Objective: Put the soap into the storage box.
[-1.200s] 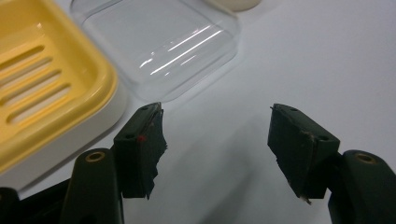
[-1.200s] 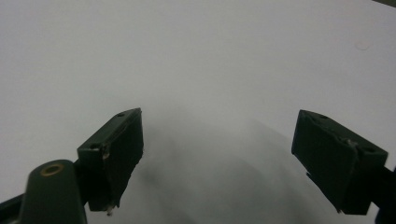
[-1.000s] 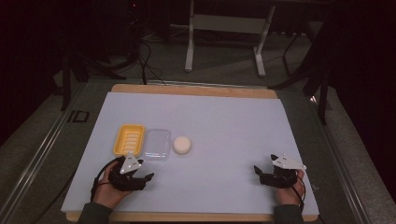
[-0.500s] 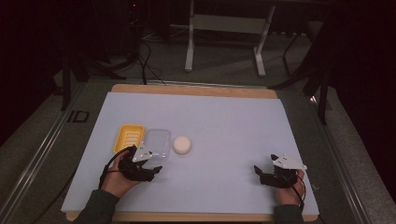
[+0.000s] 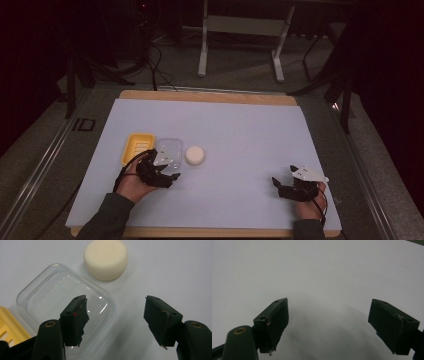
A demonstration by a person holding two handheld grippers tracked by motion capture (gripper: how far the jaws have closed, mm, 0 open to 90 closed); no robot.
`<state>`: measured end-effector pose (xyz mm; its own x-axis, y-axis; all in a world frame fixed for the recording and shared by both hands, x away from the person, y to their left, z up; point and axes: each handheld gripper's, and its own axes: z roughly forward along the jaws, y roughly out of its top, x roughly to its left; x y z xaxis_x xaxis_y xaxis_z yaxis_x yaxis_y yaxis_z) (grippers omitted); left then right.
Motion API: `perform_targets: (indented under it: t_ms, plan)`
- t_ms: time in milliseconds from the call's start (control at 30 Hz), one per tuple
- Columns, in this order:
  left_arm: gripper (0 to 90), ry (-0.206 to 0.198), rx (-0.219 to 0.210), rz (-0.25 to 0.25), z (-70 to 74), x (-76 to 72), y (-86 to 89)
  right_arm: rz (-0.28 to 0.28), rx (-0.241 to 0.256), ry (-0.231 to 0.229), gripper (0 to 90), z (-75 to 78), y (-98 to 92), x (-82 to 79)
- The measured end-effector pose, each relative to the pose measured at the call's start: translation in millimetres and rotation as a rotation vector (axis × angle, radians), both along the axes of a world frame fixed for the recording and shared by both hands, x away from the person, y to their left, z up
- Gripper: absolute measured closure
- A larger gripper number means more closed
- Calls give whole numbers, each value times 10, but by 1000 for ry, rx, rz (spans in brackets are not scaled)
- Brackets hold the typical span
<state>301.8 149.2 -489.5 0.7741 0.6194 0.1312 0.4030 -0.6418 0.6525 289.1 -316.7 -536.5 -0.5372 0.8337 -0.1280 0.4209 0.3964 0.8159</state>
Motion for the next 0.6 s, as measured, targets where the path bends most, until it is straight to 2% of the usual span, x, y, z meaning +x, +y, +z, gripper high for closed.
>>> perform_targets:
  t_ms: [133, 333, 600]
  plan:
    - [369, 6, -10, -24, 31, 58, -63, -1, 1, 0, 166, 0, 1, -2]
    - [369, 9, -14, -30, 55, 139, -127, -1, 0, -1, 166, 0, 2, -2]
    - [370, 38, -16, -32, 58, 240, -165, -2, -1, 0, 166, 0, 4, -4]
